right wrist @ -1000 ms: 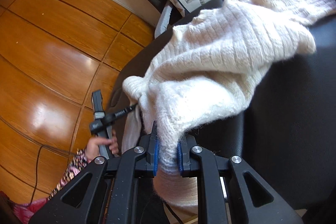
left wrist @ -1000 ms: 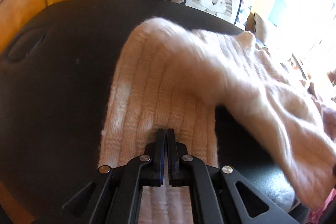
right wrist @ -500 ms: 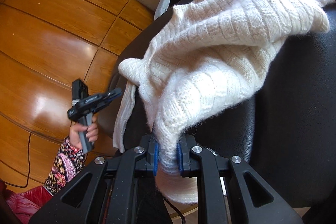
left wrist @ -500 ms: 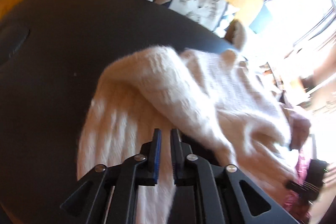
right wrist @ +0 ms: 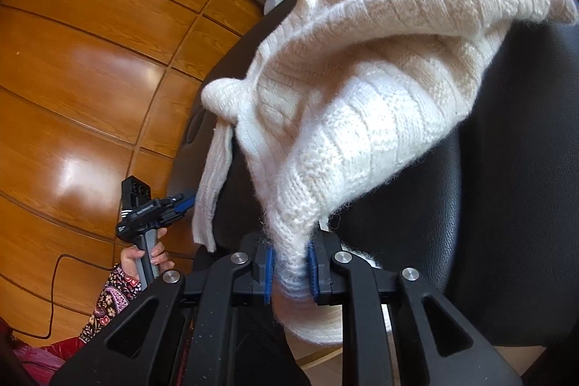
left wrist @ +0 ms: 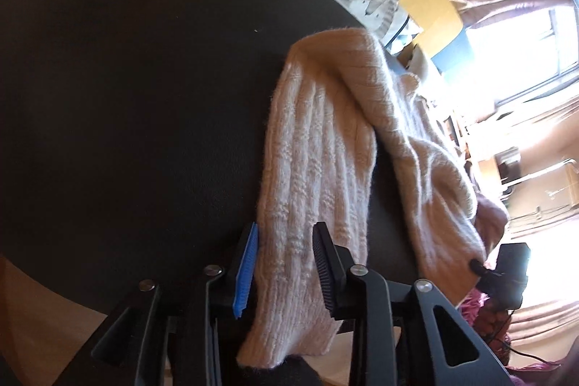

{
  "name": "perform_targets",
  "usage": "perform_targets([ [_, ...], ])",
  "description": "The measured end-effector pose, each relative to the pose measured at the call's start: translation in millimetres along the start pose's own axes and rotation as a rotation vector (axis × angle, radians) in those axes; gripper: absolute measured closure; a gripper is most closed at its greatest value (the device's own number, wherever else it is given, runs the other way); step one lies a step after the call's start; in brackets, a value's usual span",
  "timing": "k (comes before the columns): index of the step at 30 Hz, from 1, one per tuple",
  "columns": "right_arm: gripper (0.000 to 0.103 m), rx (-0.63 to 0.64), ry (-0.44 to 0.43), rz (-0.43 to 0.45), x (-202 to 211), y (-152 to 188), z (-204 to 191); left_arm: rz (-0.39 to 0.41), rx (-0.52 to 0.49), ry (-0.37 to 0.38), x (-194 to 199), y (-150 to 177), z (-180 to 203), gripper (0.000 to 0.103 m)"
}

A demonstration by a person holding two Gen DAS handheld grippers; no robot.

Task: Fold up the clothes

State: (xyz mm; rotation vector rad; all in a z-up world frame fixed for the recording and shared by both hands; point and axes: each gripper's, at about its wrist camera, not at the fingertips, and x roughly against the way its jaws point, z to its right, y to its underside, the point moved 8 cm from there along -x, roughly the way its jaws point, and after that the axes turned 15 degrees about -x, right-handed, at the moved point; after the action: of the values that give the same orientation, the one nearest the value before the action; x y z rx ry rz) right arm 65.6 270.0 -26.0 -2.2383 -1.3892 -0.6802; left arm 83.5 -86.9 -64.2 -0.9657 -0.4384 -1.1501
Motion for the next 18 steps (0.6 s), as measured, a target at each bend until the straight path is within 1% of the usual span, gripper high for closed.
perform_targets([
  [1,0.085,-0.007,0.001,-0.004,-1,1,2,0.023,0.019,0.028,0,3,1,0.062],
  [4,0.084,-0.020,0.001,-0.009,-3,3,5,0.090,0.081,0.097,3,14,8,0.053],
  [6,0.084,-0.019,0.001,-0.008,-3,3,4,0.115,0.114,0.140,3,17,9,0.050],
  [8,0.083,-0.018,0.002,-0.008,-4,4,3,0.133,0.114,0.152,0,19,13,0.047],
  [10,0.083,-0.021,0.001,-0.007,-6,4,2,0.132,0.053,0.117,3,25,17,0.046],
  [13,0.083,-0.027,-0.001,-0.007,-8,4,2,0.085,-0.109,-0.001,5,29,29,0.045],
  [15,0.083,-0.032,-0.003,-0.008,-8,3,3,0.049,-0.198,-0.077,-5,27,38,0.045],
  [18,0.083,-0.029,-0.004,-0.009,-7,3,3,0.020,-0.267,-0.151,-11,29,47,0.047],
])
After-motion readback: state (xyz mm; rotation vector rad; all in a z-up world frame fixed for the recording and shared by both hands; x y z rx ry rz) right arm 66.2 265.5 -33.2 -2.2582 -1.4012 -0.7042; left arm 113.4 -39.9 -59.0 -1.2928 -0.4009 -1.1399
